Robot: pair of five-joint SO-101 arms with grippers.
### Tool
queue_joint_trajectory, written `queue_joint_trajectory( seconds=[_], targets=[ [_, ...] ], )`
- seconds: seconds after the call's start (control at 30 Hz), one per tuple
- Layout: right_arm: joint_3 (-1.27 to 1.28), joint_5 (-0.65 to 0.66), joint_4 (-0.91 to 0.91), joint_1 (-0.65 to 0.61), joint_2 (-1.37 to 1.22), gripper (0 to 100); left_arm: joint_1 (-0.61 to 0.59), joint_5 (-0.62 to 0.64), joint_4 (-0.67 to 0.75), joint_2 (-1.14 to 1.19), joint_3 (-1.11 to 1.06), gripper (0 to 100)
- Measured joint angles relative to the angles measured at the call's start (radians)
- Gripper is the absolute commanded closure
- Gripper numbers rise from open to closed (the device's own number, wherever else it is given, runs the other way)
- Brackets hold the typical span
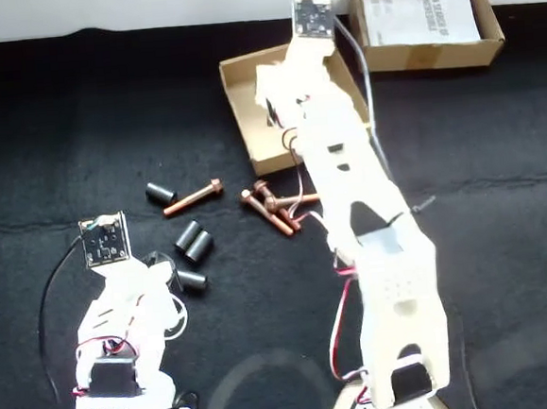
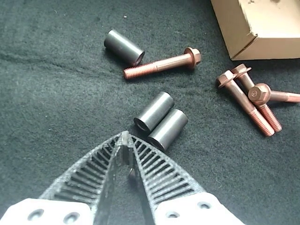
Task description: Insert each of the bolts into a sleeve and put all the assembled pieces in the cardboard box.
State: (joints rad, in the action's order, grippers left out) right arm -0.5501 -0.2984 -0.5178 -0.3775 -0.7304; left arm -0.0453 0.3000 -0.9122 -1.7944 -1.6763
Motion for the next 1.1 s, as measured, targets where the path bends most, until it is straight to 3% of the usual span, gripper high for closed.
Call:
queue_joint_trajectory(
  seconds=[0.3, 0.53, 0.7, 1.0, 1.1],
  targets=[
    [-0.292, 0.127, -0.032, -0.049, -0.278, 97.8, 0.000, 0.000, 0.000, 0.000, 0.000, 99],
    [-0.425, 0.144, -0.153, -0.087, -0.308, 71.5, -0.006, 0.000, 0.000, 0.000, 0.000, 99],
    [-0.519, 0.144, -0.256, -0.086, -0.307, 71.0, -0.009, 0.000, 0.000, 0.000, 0.000, 99],
    [-0.904, 0.138, -0.677, -0.086, -0.307, 71.0, -0.011, 0.000, 0.000, 0.000, 0.000, 99],
    [-1.043, 0.066, -0.850, -0.106, -0.305, 71.0, -0.049, 0.000, 0.000, 0.000, 0.000, 99]
  ],
)
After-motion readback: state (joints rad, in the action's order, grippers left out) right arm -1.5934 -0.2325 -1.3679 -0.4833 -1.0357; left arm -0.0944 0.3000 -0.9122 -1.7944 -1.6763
